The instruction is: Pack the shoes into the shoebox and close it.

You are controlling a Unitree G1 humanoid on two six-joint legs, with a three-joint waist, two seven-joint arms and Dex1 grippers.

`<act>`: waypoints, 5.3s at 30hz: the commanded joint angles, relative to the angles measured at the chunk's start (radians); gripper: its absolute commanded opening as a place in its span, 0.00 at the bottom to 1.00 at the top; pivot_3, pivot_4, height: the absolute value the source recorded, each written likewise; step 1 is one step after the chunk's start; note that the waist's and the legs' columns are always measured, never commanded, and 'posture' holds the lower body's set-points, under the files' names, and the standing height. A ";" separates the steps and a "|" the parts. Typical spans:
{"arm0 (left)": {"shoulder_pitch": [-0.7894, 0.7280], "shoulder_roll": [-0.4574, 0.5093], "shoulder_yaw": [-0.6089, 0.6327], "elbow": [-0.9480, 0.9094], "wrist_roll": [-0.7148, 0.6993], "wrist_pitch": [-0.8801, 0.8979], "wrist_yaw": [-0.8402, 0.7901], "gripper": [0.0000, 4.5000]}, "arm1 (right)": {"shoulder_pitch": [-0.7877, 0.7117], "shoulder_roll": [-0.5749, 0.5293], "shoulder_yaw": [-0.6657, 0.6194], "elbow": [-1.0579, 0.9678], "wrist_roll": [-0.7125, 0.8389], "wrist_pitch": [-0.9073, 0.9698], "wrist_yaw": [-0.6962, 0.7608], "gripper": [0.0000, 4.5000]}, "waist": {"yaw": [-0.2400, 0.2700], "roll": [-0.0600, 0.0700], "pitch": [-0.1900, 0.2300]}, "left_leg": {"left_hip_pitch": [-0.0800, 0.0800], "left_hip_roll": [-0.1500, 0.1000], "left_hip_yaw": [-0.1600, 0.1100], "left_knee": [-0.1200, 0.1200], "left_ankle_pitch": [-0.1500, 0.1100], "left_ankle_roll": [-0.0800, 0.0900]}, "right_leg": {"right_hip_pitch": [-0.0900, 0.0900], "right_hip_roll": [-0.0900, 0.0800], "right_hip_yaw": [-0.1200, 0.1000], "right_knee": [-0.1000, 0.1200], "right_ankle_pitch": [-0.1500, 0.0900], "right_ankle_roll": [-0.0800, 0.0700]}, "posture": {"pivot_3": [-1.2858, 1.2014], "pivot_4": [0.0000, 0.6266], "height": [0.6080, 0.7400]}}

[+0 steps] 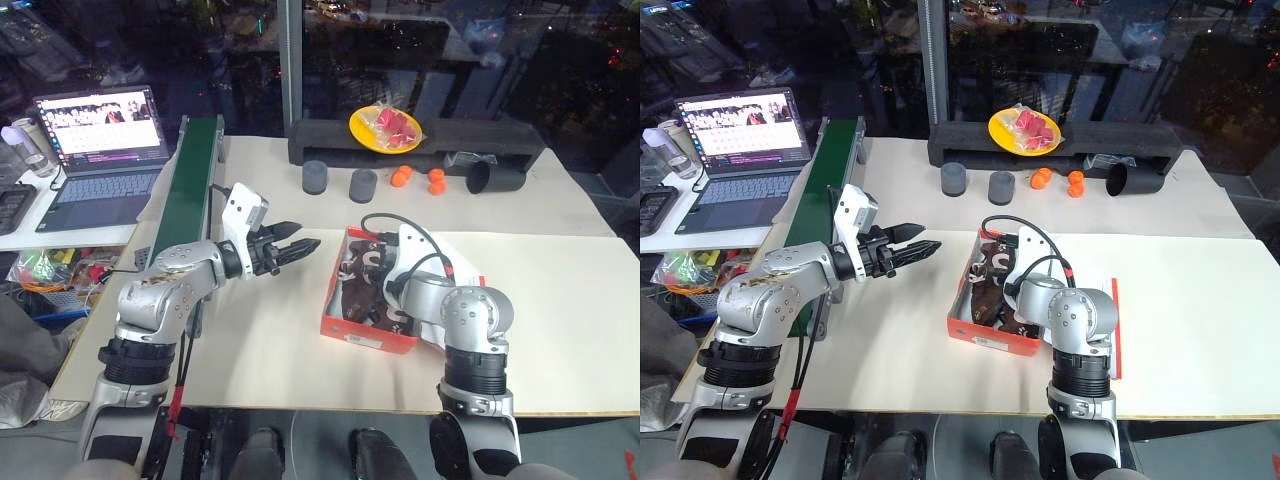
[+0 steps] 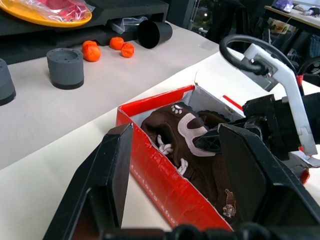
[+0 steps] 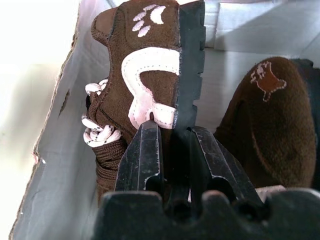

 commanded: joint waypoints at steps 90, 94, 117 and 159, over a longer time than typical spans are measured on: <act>-0.178 -0.070 -0.139 0.205 0.114 -0.108 -0.255 0.65 | 0.117 0.060 -0.659 0.310 0.379 -0.751 -0.199 0.01 | -0.004 0.002 -0.007 | 0.001 0.000 0.002 -0.001 0.001 0.004 | 0.000 0.001 0.003 0.000 -0.001 0.000 | 0.52 0.24 1.00; -0.183 -0.066 -0.138 0.206 0.114 -0.106 -0.258 0.65 | 0.081 0.006 -0.677 0.410 0.385 -0.815 -0.162 0.01 | -0.004 0.002 -0.007 | 0.001 0.000 0.003 -0.001 0.001 0.004 | 0.001 0.000 0.003 -0.001 -0.001 0.000 | 0.52 0.24 1.00; -0.186 -0.057 -0.140 0.195 0.120 -0.089 -0.249 0.65 | 0.280 -0.371 -0.127 -0.251 0.361 -0.592 0.471 0.01 | 0.000 0.010 -0.001 | 0.000 -0.001 0.003 -0.002 0.001 0.004 | -0.001 0.000 0.004 0.000 -0.001 0.000 | 0.52 0.24 1.00; -0.013 -0.210 0.122 0.161 0.227 -0.194 0.332 0.65 | 0.170 -0.622 -0.073 -0.159 -0.227 -0.512 0.462 0.01 | 0.031 0.008 -0.002 | -0.001 -0.002 0.001 0.000 0.001 0.004 | 0.000 -0.001 0.002 -0.001 -0.001 0.001 | 0.52 0.24 1.00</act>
